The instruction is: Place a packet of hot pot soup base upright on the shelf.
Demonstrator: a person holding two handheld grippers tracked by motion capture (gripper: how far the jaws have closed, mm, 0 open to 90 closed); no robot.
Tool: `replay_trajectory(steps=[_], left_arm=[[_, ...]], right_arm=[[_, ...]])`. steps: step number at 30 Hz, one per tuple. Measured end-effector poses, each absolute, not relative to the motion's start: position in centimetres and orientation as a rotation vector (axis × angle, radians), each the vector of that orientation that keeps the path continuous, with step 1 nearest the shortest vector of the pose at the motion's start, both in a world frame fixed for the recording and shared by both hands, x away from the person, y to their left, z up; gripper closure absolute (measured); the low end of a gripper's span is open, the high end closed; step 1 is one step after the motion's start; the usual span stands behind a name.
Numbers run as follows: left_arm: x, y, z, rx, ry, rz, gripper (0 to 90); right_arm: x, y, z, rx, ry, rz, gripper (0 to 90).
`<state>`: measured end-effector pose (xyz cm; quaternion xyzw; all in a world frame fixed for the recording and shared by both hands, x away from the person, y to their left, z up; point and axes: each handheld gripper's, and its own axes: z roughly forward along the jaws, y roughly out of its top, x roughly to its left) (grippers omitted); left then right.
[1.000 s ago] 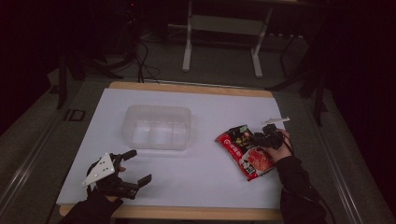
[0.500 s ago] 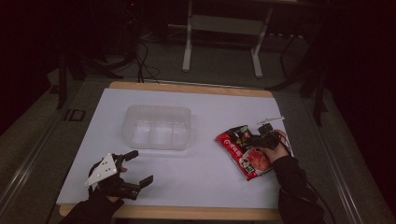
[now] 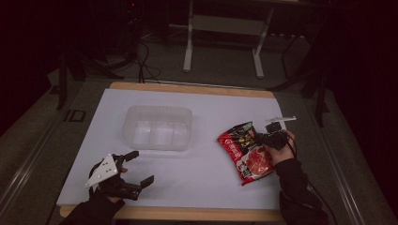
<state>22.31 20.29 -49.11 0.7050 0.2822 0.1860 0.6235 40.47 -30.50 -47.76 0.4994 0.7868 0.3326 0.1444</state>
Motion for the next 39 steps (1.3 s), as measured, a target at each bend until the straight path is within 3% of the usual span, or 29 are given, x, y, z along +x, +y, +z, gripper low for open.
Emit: replay_trajectory(steps=[23,30,39], left_arm=[[22.5,19.7,-48.8,1.608,0.661,0.429,1.1],[23.0,18.8,-46.8,1.611,0.671,0.292,1.1],[25.3,16.4,-43.9,1.646,0.595,0.321,1.2]], right_arm=[[34.7,-29.6,-40.4,1.252,2.132,1.193,89.0],[33.8,-29.6,-38.4,1.2,2.103,1.311,89.0],[31.8,-28.1,-35.3,1.074,2.105,1.418,89.0]])
